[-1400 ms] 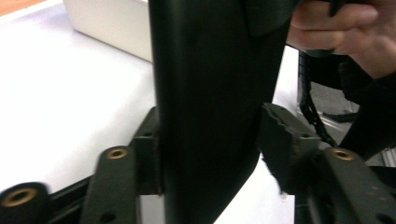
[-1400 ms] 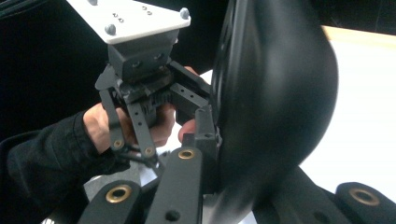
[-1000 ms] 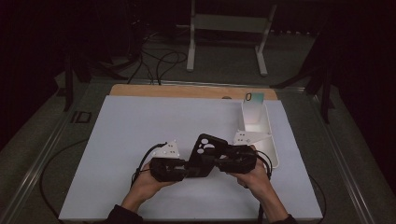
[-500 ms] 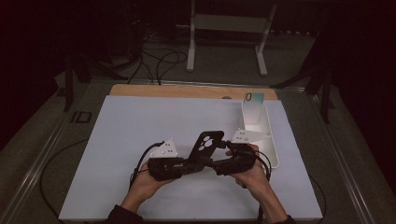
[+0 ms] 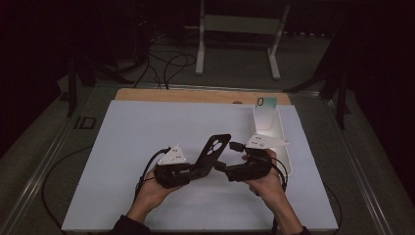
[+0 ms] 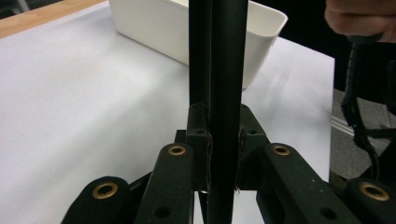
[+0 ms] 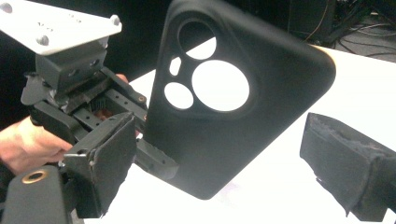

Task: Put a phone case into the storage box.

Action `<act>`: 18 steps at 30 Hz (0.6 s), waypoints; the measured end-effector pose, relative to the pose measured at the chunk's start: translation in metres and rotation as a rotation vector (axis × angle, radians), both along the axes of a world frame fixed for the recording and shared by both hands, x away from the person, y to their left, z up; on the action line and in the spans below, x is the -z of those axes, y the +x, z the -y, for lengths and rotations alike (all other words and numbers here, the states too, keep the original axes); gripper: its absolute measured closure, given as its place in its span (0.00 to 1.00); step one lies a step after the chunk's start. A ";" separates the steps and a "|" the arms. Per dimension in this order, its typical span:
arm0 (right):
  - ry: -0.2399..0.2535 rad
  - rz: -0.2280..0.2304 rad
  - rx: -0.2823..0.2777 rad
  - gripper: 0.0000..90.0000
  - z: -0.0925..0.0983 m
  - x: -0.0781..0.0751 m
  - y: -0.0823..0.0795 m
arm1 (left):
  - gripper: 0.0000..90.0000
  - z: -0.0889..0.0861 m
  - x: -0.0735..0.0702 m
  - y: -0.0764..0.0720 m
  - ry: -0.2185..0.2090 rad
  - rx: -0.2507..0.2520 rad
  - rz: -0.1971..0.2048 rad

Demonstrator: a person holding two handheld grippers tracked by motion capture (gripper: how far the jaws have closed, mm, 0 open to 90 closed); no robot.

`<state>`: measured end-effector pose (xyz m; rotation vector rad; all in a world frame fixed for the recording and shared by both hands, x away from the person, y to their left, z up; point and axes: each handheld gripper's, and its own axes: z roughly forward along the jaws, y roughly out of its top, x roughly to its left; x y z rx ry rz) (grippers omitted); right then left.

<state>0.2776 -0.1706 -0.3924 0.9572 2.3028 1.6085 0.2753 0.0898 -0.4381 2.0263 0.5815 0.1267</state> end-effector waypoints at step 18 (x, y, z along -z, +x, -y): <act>0.060 -0.022 0.082 0.12 -0.018 -0.009 0.002 | 0.89 0.007 0.000 -0.004 0.030 -0.061 0.038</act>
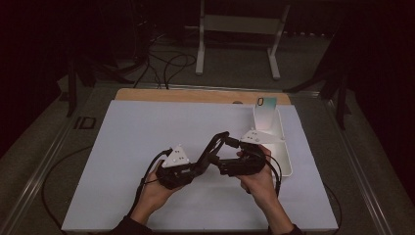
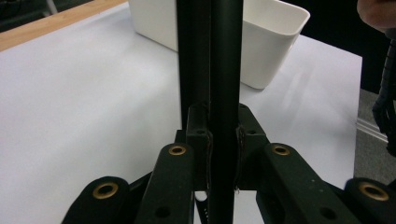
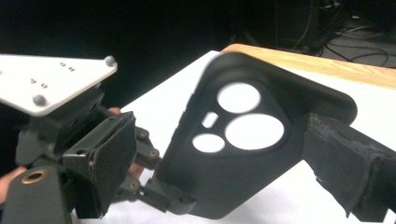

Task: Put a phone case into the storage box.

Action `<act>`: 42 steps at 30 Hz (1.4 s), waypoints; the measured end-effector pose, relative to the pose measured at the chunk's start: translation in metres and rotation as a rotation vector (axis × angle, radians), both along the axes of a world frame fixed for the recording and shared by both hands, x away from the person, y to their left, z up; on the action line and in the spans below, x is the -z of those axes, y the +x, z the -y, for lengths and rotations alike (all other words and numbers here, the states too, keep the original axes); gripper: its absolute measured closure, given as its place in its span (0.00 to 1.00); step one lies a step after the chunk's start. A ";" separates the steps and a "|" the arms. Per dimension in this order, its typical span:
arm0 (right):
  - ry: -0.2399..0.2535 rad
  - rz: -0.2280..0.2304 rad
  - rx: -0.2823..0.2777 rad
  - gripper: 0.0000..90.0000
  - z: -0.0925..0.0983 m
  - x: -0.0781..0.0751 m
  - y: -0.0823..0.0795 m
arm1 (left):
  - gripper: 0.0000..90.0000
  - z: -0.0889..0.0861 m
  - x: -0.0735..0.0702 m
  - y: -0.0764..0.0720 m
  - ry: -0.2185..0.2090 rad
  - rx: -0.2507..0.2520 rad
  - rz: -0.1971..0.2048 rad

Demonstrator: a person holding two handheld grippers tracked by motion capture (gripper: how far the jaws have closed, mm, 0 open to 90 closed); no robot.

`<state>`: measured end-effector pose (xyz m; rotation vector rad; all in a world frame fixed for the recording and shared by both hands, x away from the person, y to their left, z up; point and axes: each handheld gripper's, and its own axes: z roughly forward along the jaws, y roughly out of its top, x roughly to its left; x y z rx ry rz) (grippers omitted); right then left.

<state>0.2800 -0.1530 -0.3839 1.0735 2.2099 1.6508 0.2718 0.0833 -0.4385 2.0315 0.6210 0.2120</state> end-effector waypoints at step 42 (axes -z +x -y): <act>0.165 -0.036 0.123 0.15 0.001 0.005 0.014 | 0.46 0.011 -0.002 -0.006 -0.021 -0.001 0.032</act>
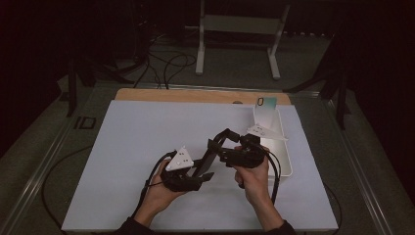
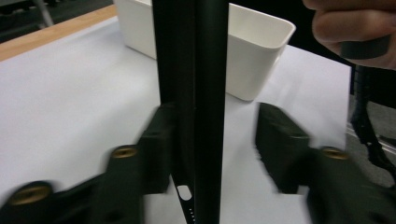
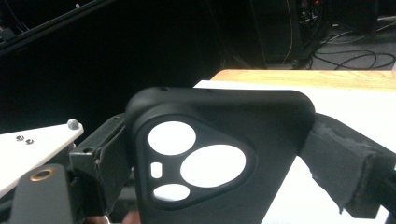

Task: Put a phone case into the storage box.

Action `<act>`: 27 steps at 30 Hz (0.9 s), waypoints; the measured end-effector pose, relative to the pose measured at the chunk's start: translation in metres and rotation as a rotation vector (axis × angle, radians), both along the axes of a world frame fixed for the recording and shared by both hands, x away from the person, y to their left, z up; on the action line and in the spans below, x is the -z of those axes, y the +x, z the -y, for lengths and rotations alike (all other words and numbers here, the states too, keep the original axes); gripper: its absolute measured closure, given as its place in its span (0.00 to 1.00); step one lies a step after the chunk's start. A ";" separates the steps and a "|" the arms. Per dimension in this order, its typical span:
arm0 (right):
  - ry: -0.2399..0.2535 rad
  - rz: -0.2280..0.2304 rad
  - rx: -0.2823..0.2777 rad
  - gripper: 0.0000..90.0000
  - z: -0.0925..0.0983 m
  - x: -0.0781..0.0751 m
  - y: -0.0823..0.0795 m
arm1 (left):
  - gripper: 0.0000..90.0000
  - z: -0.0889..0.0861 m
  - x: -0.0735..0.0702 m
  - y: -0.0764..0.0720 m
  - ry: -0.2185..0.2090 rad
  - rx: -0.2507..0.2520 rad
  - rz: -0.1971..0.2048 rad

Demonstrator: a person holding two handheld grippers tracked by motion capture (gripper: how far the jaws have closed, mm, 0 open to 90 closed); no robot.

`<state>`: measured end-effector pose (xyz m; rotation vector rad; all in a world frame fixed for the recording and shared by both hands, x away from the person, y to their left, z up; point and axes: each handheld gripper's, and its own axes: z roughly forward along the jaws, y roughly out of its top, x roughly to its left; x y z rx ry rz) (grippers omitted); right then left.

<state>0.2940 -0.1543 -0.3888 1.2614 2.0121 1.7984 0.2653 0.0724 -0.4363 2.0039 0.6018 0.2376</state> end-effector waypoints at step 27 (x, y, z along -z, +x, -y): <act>-0.072 0.028 0.033 0.16 0.009 -0.008 0.008 | 0.00 -0.044 0.007 0.002 0.087 -0.256 0.035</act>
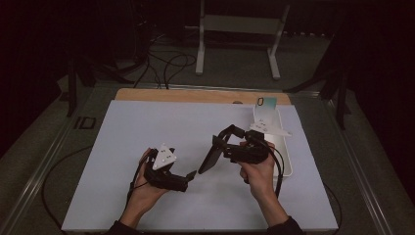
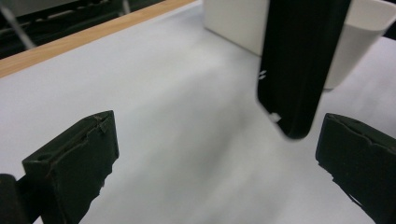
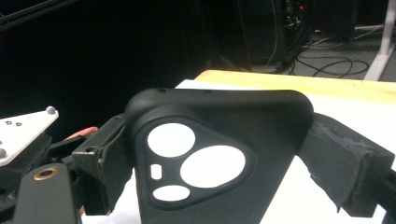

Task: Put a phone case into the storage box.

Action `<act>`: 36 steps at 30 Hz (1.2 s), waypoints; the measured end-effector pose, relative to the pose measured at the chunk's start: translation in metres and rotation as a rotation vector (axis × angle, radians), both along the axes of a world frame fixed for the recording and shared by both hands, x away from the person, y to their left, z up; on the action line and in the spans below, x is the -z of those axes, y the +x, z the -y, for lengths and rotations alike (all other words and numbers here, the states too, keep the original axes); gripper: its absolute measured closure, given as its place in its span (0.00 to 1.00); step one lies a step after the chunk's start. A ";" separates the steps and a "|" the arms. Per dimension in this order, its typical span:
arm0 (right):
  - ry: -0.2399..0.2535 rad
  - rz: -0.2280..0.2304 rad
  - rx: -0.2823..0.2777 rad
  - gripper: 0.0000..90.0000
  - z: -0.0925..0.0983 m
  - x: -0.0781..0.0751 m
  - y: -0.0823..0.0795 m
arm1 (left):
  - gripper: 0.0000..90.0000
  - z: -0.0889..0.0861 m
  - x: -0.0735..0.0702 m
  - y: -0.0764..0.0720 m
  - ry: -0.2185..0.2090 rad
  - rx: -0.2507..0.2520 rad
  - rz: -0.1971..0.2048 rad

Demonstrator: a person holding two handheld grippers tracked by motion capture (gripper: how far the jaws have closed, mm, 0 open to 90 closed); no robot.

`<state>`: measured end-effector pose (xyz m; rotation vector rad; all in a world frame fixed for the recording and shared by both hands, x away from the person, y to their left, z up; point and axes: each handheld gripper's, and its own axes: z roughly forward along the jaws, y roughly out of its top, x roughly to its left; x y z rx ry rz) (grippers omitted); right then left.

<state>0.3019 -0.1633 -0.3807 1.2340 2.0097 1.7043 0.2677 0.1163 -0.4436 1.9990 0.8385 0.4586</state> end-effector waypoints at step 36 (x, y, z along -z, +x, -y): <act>-0.070 0.046 0.075 0.16 0.018 -0.025 0.019 | 0.00 -0.078 0.033 -0.029 -0.043 -0.101 0.063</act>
